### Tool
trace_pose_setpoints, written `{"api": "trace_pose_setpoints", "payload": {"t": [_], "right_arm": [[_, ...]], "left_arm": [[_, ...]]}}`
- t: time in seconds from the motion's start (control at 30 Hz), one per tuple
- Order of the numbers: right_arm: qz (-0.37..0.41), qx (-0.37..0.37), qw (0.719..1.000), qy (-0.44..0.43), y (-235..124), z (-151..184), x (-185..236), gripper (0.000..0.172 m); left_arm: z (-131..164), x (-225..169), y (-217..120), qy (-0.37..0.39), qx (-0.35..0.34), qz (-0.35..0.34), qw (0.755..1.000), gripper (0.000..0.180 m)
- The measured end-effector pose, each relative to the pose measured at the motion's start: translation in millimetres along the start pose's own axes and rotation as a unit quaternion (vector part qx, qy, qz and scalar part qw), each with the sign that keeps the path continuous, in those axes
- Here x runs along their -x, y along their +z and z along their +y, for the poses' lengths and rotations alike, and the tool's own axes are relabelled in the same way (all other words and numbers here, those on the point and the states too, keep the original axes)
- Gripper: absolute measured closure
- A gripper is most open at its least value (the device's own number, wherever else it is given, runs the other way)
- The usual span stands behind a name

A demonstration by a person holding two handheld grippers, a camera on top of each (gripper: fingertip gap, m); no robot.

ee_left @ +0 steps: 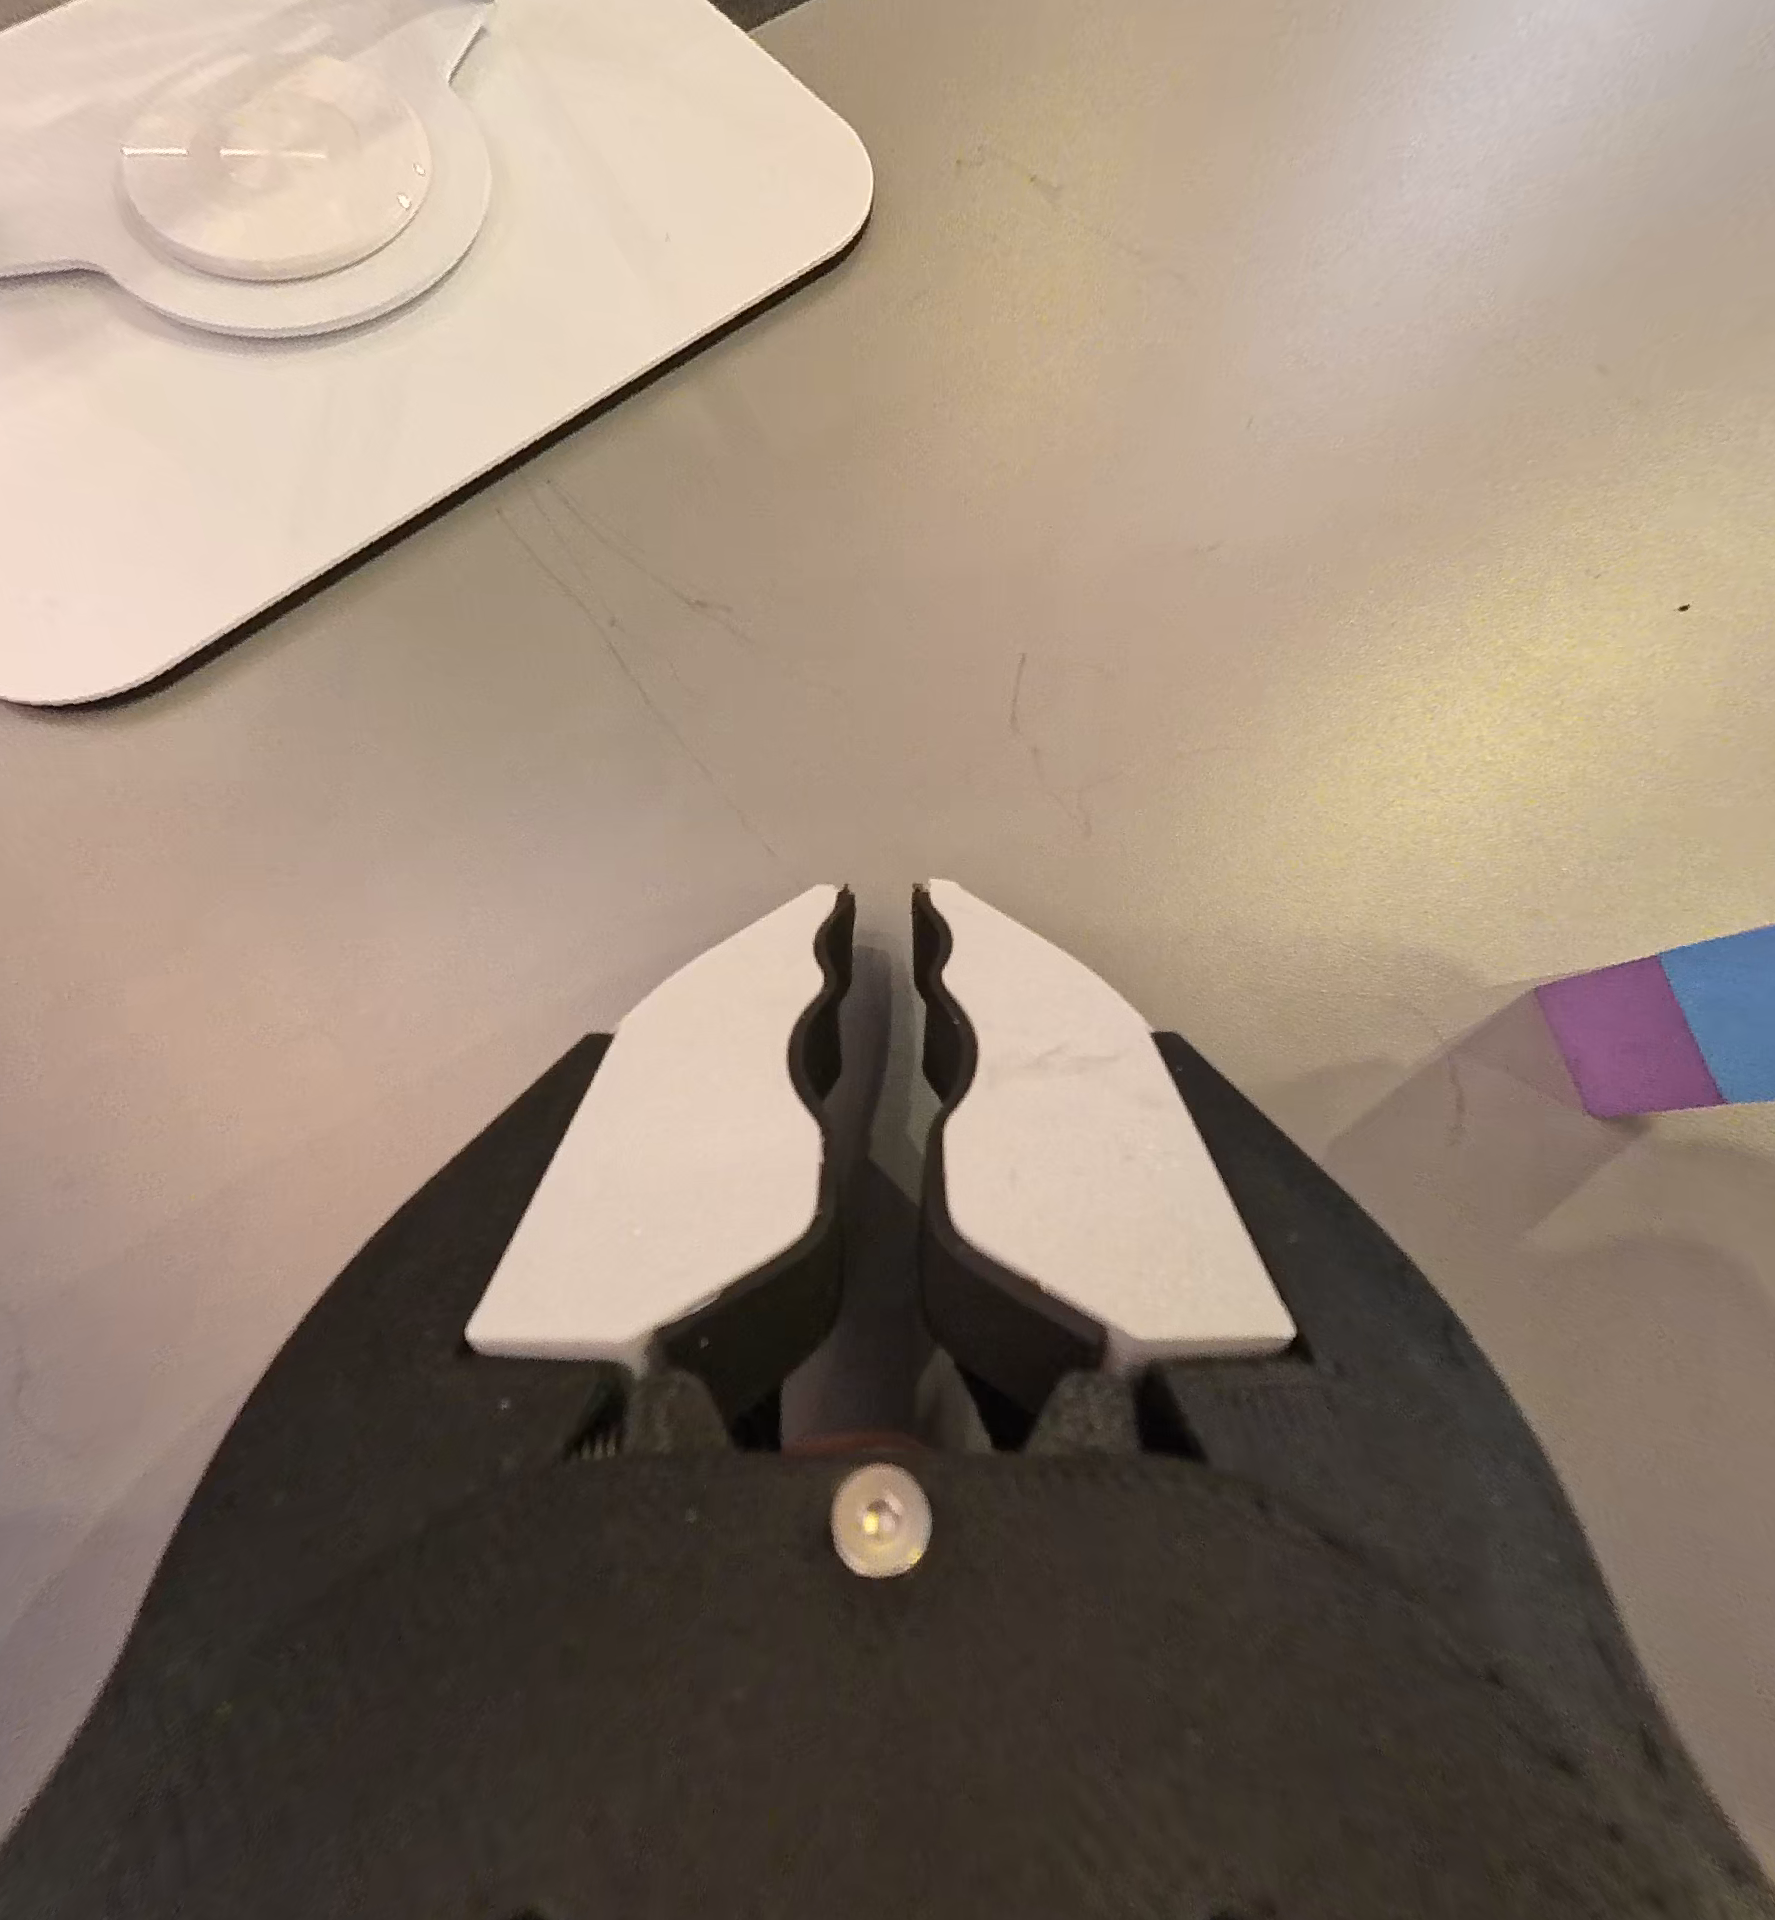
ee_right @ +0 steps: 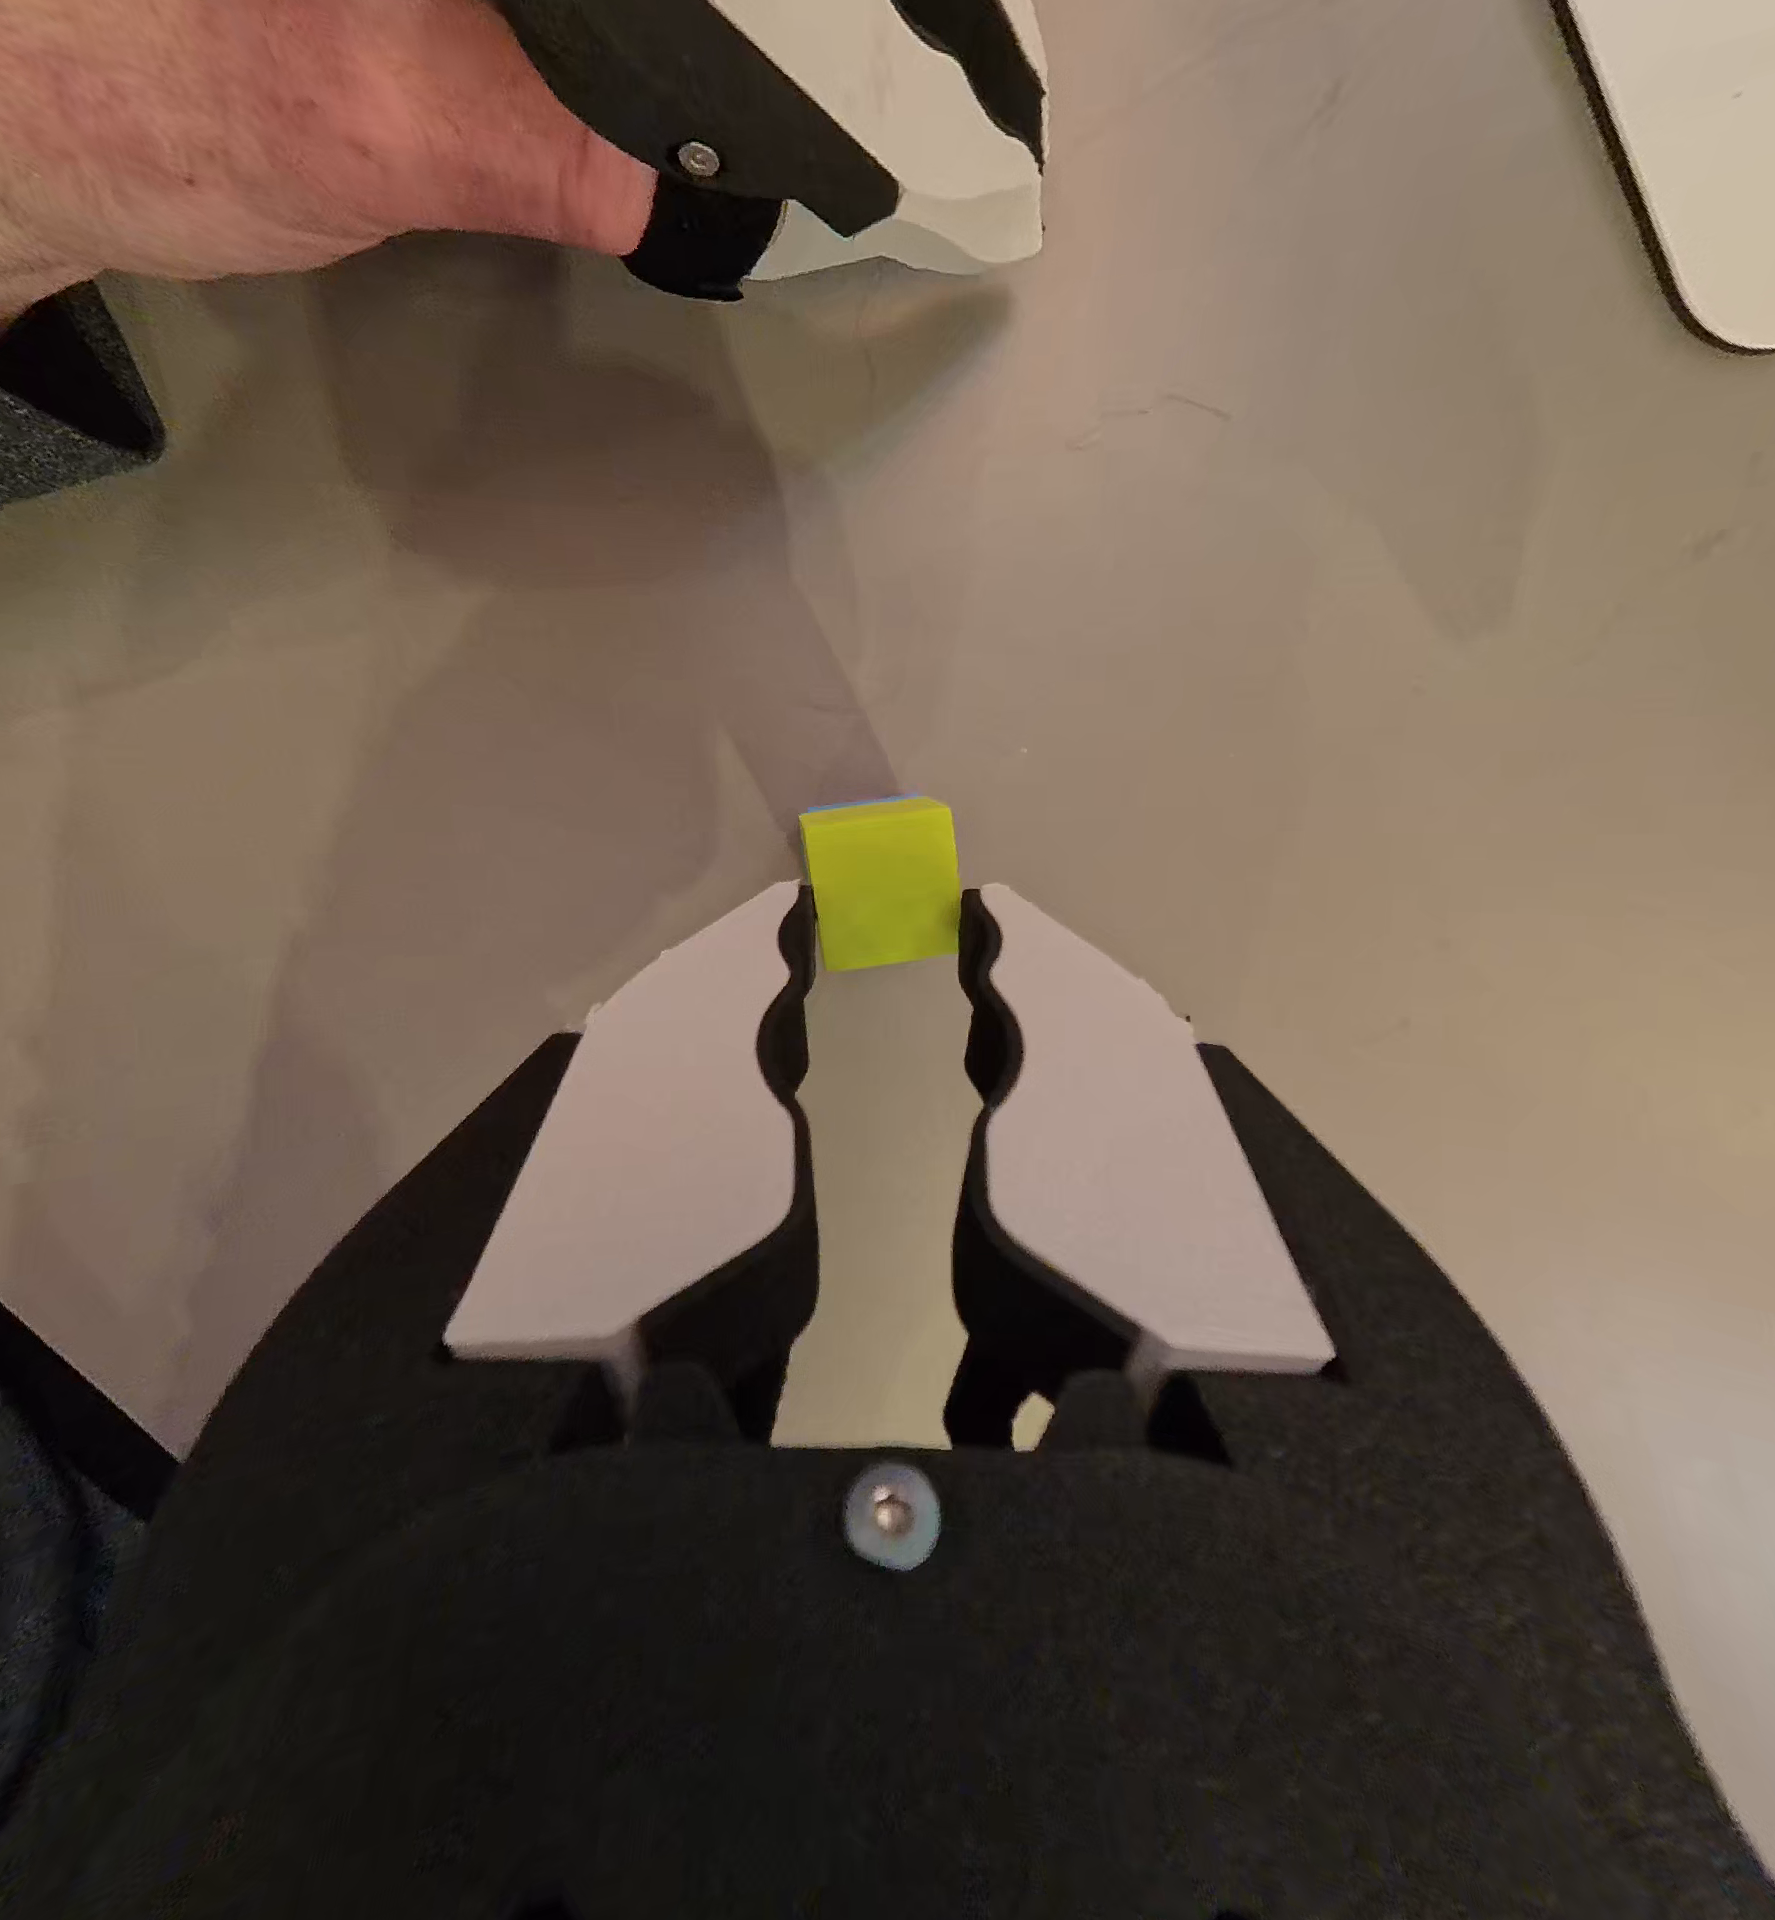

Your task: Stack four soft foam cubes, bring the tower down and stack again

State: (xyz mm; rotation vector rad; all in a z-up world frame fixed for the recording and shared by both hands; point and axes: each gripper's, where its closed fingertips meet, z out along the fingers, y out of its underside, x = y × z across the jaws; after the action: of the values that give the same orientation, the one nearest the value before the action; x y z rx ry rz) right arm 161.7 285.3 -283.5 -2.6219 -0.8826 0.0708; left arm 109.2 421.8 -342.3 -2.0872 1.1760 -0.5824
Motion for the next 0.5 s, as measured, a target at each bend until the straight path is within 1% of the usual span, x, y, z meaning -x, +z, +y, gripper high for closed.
{"api": "trace_pose_setpoints", "payload": {"t": [0.5], "right_arm": [[-0.004, 0.006, 1.0, -0.003, 4.1, -0.5, 0.8, 0.144]], "left_arm": [[0.1, -0.1, 0.3, 0.0, 0.001, 0.001, 1.0, 0.17]]}}
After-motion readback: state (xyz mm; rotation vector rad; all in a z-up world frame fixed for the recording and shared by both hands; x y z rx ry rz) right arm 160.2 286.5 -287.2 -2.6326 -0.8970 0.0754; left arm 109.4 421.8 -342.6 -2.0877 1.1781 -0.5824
